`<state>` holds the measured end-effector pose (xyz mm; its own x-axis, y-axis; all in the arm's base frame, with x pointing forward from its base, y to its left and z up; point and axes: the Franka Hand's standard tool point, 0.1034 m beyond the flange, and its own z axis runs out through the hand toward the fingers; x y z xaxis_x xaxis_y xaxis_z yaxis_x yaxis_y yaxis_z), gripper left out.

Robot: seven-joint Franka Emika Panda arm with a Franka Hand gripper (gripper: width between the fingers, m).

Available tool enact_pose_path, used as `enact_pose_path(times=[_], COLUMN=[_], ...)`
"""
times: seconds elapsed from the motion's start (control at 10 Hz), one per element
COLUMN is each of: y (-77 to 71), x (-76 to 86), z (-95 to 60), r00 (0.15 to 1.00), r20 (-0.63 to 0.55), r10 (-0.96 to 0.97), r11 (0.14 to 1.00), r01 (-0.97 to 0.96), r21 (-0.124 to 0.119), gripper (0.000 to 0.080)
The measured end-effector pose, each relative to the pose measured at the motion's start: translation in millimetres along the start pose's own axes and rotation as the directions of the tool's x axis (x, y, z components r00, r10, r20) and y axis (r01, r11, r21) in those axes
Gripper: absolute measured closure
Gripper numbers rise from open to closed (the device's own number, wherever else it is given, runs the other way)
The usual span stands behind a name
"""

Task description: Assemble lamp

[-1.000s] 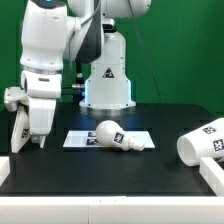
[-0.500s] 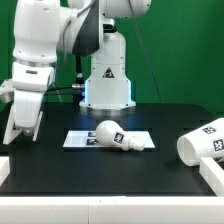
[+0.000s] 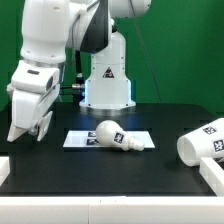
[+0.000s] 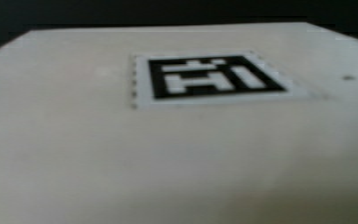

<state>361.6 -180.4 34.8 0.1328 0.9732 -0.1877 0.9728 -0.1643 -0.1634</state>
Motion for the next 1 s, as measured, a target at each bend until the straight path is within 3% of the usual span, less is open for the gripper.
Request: enact_pose_path(times=[0.3,0.4,0.6,0.8,1.0], y=[1.6,10.7,34.7,37.2,36.3], x=[1.1,6.1,21.4,28.9,28.4], z=[-0.6,-7.6,-24.8,-26.7,-24.6], r00=[1.0,0.997,0.95,0.871,0.894], r20=[0.001,-0.004,-0.052,-0.052,-0.055], r10=[-0.002,0.079,0.307,0.489,0.445], r11=[1.0,0.997,0.951,0.872,0.896], r01=[0.002,-0.079,-0.309,-0.488,-0.444], r21=[0.0,0.003,-0.024,0.029,0.025], gripper=[0.0485,0.0485,0.0485,0.0485,0.0485])
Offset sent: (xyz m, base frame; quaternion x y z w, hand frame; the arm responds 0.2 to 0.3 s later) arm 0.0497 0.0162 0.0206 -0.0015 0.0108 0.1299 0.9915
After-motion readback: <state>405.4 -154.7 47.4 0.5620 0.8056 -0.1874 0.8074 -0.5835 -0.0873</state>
